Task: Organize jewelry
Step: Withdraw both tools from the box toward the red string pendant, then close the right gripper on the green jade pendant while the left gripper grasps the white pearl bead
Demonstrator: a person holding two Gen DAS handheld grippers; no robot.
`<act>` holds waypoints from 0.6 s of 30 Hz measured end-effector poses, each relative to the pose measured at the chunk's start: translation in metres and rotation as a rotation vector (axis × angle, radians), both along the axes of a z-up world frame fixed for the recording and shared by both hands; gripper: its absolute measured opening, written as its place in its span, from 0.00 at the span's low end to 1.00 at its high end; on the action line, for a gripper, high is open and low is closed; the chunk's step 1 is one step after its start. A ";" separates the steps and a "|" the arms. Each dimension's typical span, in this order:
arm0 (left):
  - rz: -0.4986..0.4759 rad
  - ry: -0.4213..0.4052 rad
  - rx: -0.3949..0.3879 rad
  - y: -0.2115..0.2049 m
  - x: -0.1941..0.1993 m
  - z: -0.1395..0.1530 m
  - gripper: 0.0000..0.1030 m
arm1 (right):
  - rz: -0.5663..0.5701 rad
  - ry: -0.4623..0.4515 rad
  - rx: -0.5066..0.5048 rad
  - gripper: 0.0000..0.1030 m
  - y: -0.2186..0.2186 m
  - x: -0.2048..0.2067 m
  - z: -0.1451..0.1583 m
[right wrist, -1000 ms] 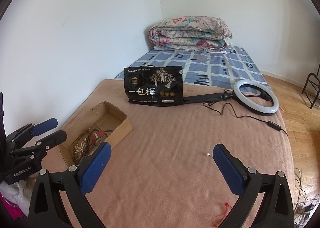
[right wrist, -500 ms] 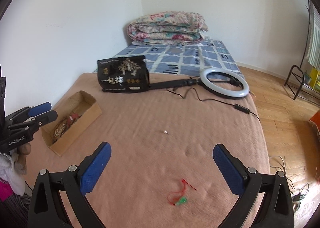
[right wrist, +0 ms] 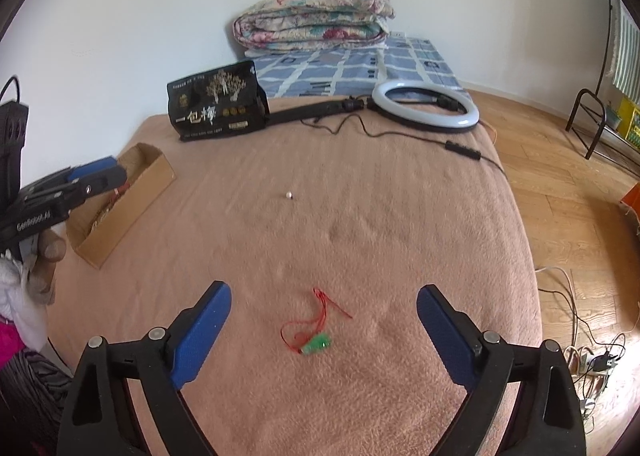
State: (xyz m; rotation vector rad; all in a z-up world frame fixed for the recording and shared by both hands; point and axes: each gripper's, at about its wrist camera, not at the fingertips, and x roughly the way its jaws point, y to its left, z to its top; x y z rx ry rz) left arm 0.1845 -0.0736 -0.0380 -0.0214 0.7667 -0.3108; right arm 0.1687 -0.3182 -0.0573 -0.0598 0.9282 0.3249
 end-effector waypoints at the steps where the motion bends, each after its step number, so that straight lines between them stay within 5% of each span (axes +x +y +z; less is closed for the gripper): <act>1: -0.006 0.005 0.000 -0.004 0.003 -0.003 0.56 | 0.006 0.010 0.002 0.90 -0.002 -0.001 -0.005; 18: -0.072 0.098 -0.010 -0.050 0.052 -0.063 0.56 | 0.165 0.128 -0.015 0.64 0.001 -0.003 -0.085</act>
